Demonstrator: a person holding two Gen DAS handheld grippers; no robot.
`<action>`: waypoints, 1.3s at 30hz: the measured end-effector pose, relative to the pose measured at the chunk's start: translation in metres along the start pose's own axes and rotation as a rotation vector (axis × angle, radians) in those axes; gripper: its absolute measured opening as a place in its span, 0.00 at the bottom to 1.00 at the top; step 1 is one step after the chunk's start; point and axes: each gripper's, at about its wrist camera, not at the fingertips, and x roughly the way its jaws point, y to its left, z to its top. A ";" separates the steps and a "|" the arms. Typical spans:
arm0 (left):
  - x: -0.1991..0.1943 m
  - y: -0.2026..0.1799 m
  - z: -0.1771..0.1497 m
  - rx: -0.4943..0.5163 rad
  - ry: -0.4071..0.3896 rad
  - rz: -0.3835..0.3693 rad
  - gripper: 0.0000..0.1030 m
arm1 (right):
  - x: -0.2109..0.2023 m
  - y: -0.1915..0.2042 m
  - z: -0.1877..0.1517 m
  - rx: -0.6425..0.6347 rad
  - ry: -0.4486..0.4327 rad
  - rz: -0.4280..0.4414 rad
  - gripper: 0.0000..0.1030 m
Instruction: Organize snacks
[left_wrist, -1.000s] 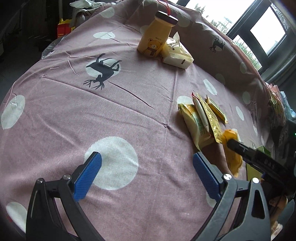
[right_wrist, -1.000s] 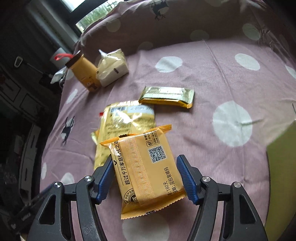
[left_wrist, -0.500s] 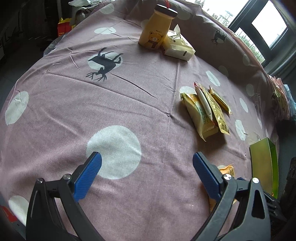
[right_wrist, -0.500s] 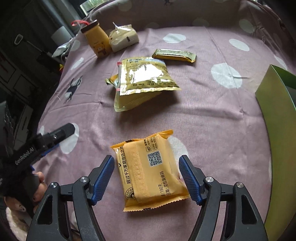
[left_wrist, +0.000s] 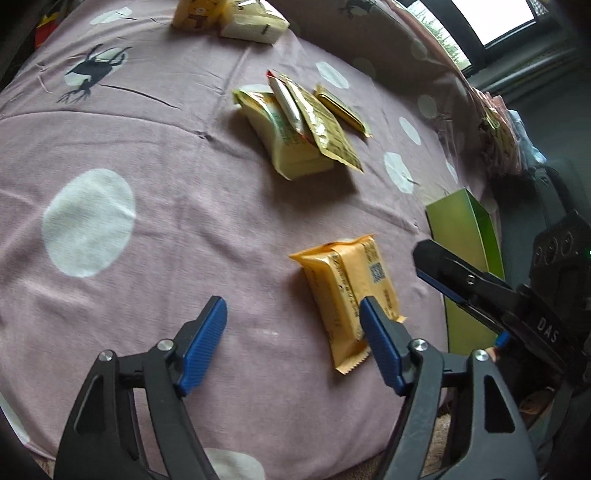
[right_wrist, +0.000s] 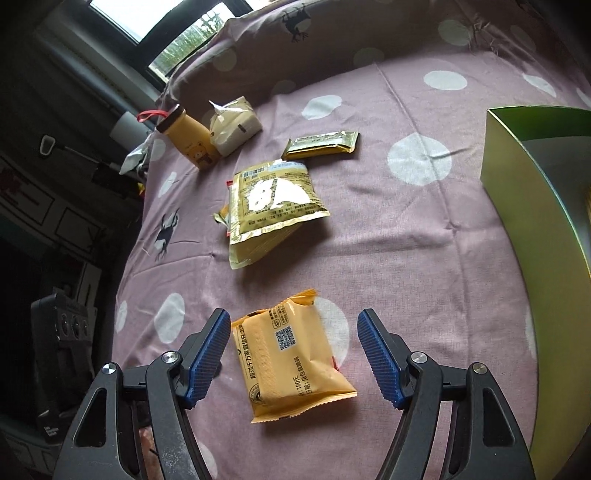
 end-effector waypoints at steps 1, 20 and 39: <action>0.001 -0.004 -0.002 0.010 -0.002 -0.005 0.67 | 0.002 0.000 -0.001 0.000 0.011 0.000 0.69; 0.036 -0.031 -0.012 0.101 -0.019 -0.119 0.99 | 0.043 -0.001 -0.007 0.017 0.153 0.009 0.52; 0.032 -0.030 -0.018 0.079 -0.053 -0.088 0.79 | 0.044 0.000 -0.007 0.019 0.154 0.013 0.52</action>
